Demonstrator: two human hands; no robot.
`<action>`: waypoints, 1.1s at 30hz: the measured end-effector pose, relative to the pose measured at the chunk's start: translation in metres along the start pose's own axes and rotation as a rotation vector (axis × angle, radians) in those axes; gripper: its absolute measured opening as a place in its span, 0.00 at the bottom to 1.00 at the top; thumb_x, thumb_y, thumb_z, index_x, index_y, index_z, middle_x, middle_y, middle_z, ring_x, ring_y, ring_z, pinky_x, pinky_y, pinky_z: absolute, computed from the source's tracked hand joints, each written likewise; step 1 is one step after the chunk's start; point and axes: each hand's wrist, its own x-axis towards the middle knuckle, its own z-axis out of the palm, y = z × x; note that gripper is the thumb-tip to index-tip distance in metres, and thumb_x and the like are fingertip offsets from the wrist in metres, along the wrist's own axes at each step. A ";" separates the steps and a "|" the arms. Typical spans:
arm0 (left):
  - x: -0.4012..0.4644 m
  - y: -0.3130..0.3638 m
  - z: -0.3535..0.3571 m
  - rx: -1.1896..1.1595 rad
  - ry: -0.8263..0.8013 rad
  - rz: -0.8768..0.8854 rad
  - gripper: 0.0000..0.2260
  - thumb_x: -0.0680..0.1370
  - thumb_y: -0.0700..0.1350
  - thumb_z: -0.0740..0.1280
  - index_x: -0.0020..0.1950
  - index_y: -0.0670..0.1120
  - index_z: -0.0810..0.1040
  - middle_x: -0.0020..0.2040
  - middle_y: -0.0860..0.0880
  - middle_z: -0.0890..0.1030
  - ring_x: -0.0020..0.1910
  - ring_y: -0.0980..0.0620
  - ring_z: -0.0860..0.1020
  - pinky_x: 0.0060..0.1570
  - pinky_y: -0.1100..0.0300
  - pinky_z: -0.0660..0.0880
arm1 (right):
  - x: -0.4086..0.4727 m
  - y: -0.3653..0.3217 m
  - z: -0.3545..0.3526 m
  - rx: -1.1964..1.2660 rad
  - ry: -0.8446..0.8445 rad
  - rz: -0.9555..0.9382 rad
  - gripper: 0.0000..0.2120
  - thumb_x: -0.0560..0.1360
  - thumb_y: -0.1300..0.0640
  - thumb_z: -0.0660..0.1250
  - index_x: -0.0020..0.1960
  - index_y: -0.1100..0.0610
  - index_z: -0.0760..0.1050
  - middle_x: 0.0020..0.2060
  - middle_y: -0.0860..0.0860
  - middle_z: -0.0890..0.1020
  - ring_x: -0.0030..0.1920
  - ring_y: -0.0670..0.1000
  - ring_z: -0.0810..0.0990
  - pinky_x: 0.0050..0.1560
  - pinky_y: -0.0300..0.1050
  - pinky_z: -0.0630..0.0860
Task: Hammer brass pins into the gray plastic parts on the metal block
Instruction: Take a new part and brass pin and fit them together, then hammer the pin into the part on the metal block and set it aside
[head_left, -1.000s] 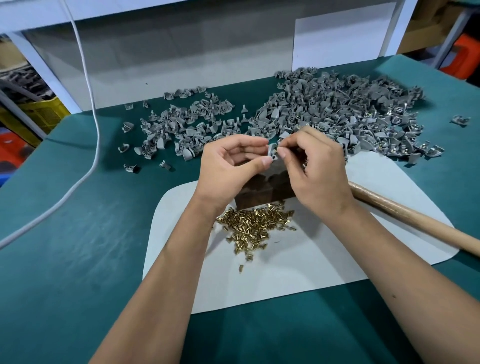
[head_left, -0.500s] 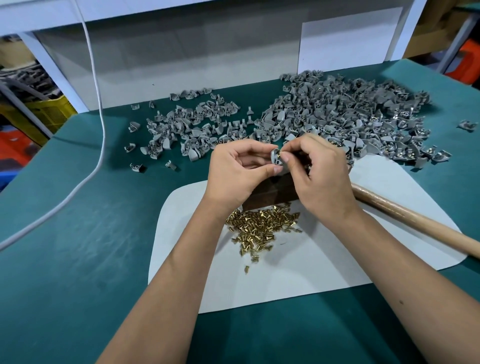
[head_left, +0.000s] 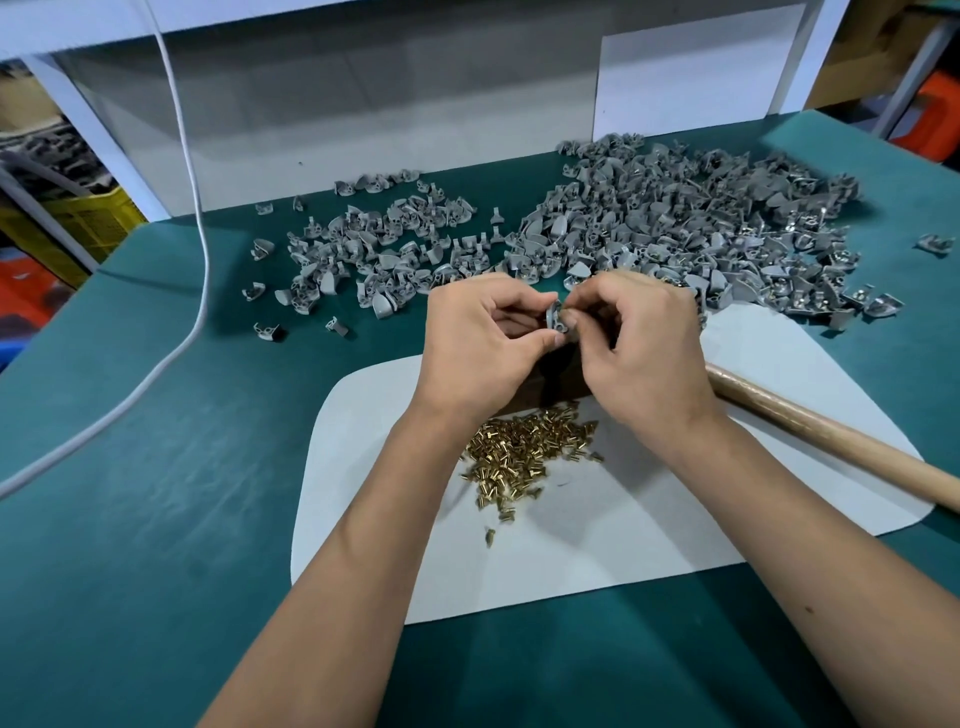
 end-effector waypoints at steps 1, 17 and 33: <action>0.000 0.000 0.000 0.006 0.004 -0.001 0.13 0.66 0.31 0.81 0.47 0.42 0.86 0.41 0.52 0.84 0.40 0.54 0.85 0.46 0.61 0.83 | 0.000 0.000 0.000 -0.005 -0.002 0.002 0.03 0.74 0.65 0.72 0.45 0.59 0.84 0.41 0.50 0.84 0.42 0.47 0.79 0.47 0.37 0.74; 0.005 -0.012 -0.018 0.381 -0.185 0.046 0.07 0.79 0.46 0.72 0.56 0.53 0.87 0.61 0.56 0.83 0.69 0.53 0.70 0.70 0.63 0.62 | 0.023 0.041 -0.058 -0.296 -0.279 0.324 0.08 0.78 0.55 0.72 0.40 0.51 0.79 0.36 0.47 0.82 0.39 0.51 0.81 0.43 0.46 0.77; 0.002 -0.018 -0.025 0.062 -0.124 -0.209 0.04 0.72 0.41 0.79 0.41 0.49 0.86 0.59 0.55 0.85 0.60 0.59 0.80 0.66 0.46 0.75 | 0.024 0.051 -0.085 -0.476 -0.666 0.374 0.15 0.80 0.54 0.68 0.36 0.58 0.78 0.32 0.55 0.82 0.35 0.57 0.80 0.35 0.50 0.77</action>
